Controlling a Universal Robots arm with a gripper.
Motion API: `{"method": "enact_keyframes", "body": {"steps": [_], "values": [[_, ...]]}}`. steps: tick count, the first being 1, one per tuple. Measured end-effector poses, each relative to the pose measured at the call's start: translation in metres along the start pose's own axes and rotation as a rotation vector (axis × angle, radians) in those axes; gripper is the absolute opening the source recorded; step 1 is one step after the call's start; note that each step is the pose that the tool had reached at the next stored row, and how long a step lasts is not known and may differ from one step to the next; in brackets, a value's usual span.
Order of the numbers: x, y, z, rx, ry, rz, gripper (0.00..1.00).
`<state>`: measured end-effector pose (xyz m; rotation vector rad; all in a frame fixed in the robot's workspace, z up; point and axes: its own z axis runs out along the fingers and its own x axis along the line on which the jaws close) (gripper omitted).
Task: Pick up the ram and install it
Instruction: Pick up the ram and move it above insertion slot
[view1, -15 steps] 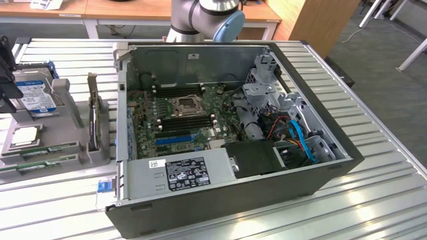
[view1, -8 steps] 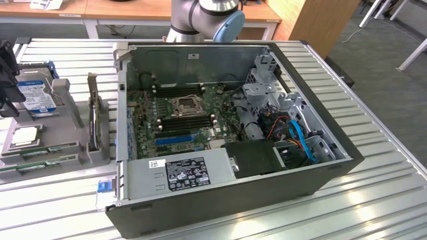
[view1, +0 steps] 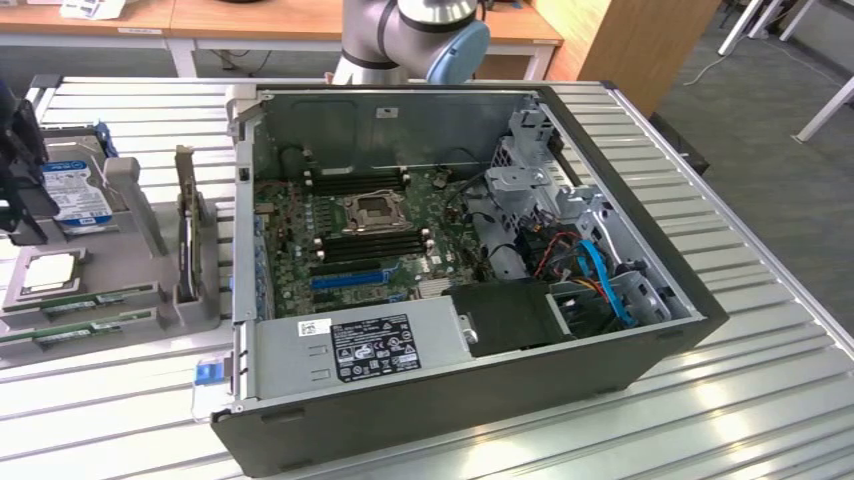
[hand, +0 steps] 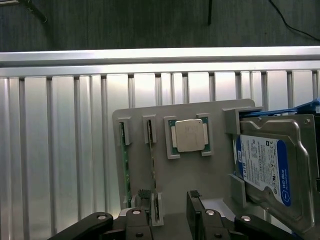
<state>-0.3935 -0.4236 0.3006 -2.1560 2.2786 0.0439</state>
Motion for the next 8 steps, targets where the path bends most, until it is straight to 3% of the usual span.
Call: {"method": "enact_keyframes", "body": {"steps": [8], "values": [[0.0003,-0.0002,0.0116,0.0,0.0,0.0,0.41]]}}
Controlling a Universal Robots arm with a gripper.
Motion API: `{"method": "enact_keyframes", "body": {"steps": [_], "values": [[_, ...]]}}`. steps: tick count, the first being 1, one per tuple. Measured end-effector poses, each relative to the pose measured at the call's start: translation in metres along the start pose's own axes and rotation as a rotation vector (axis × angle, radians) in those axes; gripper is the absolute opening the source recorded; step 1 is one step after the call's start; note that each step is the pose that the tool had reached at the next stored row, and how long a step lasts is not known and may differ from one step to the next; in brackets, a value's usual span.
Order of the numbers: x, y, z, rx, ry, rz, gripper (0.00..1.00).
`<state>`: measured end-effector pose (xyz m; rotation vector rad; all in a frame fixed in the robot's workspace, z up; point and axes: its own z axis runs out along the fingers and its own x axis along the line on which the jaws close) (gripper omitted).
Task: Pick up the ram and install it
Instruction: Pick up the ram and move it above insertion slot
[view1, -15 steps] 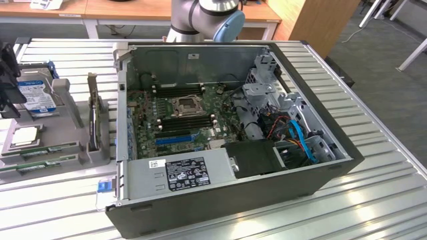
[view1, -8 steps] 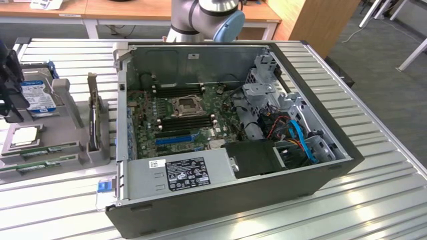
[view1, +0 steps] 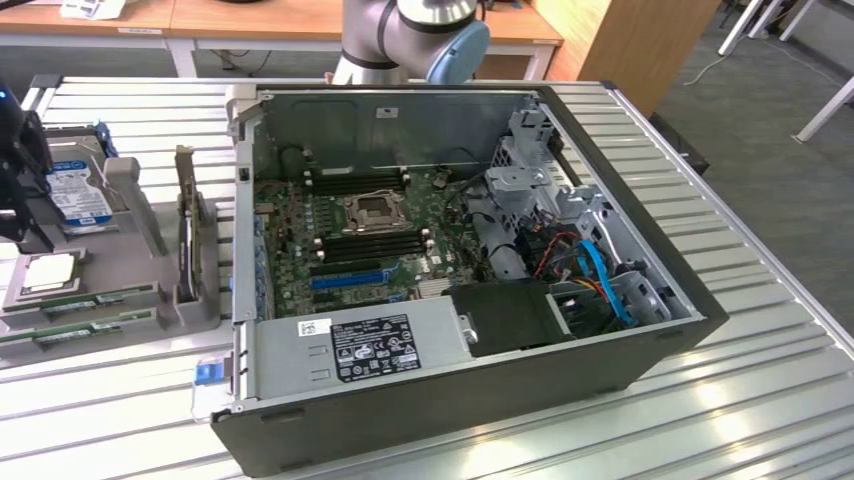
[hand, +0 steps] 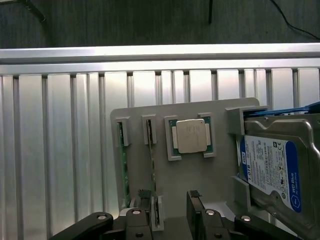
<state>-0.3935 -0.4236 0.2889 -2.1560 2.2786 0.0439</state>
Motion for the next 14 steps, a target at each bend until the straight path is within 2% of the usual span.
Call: {"method": "enact_keyframes", "body": {"steps": [14], "values": [[0.0,-0.0003,0.0183,0.0,0.0,0.0,0.41]]}}
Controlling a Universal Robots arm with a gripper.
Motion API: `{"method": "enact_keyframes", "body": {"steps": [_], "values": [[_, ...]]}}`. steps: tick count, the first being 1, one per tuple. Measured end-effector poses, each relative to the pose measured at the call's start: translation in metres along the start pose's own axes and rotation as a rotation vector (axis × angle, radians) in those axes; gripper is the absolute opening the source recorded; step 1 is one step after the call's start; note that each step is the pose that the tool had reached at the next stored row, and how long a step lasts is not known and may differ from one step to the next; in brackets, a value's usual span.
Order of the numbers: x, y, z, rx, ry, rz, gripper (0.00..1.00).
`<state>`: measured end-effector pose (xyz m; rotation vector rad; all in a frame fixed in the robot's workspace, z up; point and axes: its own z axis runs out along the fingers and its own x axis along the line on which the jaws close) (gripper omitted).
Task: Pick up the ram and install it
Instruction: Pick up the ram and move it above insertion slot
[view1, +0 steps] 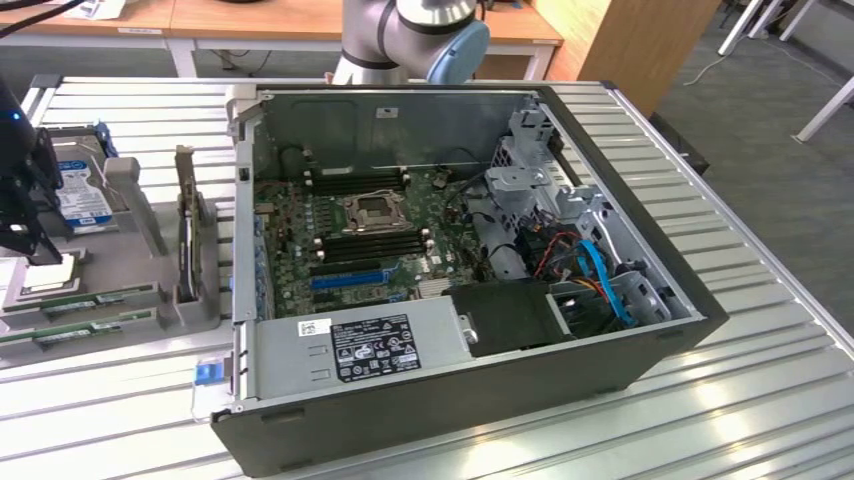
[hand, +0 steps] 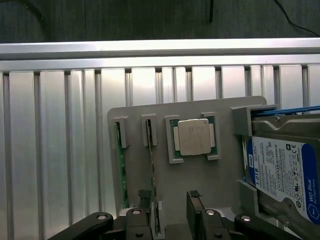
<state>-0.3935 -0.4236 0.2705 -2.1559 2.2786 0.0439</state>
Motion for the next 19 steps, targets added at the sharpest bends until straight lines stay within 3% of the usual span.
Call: {"method": "enact_keyframes", "body": {"steps": [19], "values": [[0.001,-0.0005,0.0274,0.0001,0.0,0.0,0.41]]}}
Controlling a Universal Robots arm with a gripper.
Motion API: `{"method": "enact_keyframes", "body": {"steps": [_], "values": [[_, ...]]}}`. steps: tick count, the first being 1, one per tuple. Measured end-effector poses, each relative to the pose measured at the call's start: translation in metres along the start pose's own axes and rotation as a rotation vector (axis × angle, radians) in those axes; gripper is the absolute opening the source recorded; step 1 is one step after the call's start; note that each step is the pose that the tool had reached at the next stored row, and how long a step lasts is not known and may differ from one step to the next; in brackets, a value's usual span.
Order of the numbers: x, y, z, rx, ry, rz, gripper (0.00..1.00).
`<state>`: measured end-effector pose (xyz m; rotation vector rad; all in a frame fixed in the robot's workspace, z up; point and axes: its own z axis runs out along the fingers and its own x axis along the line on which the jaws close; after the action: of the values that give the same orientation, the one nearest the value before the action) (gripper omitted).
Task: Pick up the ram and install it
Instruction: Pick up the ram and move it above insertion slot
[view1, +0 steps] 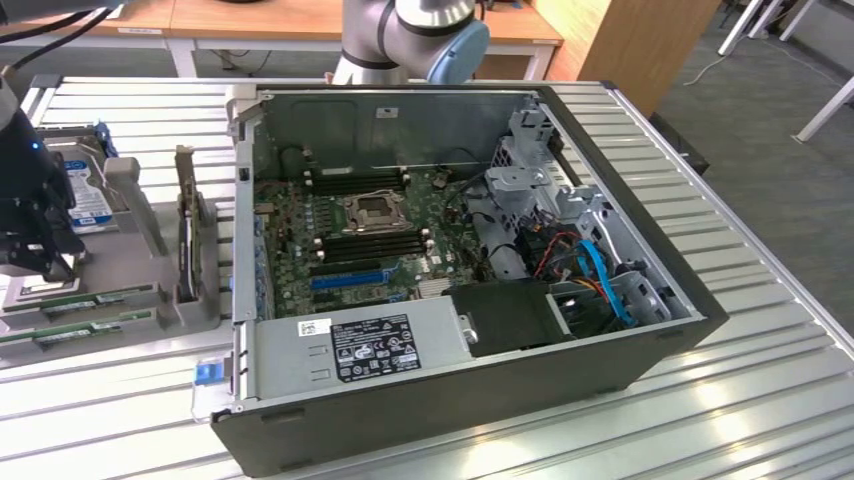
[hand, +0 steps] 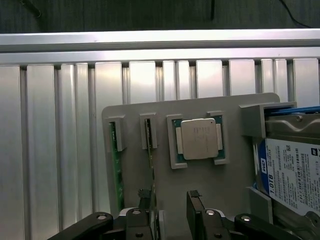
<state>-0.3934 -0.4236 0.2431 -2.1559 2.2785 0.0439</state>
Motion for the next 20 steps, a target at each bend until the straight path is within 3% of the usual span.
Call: {"method": "enact_keyframes", "body": {"steps": [9,20], "values": [[0.002,-0.0001,0.0011,0.0,0.0,0.0,0.41],[0.02,-0.0011,0.0006,-0.0001,0.0001,0.0,0.41]]}}
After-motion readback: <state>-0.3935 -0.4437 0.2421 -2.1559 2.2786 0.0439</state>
